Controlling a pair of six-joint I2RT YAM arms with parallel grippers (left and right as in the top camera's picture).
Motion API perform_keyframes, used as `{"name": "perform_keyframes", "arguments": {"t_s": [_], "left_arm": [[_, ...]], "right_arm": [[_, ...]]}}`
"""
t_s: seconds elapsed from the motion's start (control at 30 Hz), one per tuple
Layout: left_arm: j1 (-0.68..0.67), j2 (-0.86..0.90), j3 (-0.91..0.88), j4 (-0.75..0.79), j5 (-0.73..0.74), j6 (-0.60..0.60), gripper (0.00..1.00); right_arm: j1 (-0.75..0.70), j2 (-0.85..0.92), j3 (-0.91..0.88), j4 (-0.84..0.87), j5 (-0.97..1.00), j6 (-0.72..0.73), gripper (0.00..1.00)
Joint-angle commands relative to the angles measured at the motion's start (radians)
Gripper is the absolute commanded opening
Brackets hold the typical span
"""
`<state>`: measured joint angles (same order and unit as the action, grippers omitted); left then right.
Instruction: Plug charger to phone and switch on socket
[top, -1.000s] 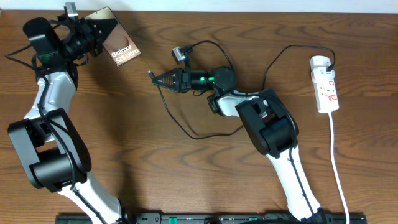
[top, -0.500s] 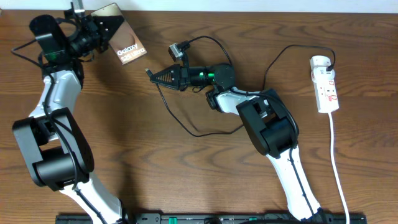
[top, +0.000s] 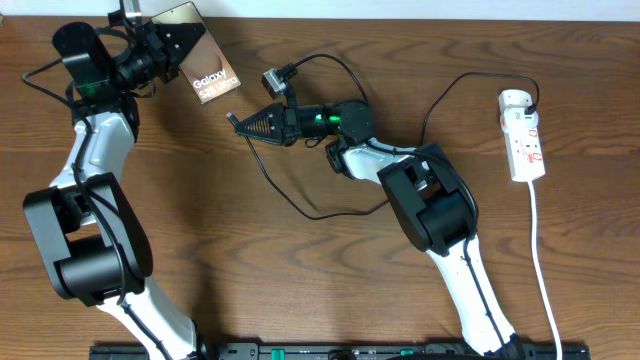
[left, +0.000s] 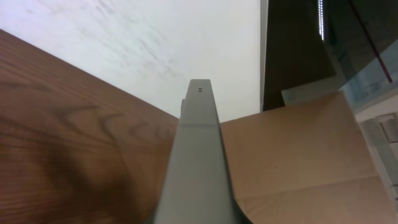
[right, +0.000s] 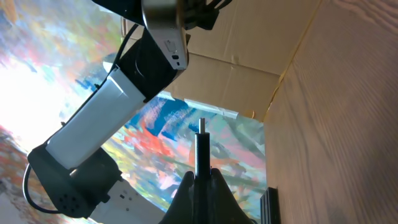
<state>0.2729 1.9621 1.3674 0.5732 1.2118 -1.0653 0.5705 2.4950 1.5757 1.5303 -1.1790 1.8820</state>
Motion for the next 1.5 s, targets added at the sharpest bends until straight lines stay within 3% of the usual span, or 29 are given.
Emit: {"name": "perform_keyframes", "arguments": {"t_s": [0.0, 1.47], "left_arm": [[0.0, -0.003, 0.008, 0.012, 0.039, 0.024, 0.07], [-0.016, -0.003, 0.008, 0.011, 0.071, 0.046, 0.07]], "right_arm": [[0.005, -0.021, 0.026, 0.03, 0.002, 0.01, 0.01], [-0.034, -0.021, 0.052, 0.045, 0.025, 0.01, 0.01]]}}
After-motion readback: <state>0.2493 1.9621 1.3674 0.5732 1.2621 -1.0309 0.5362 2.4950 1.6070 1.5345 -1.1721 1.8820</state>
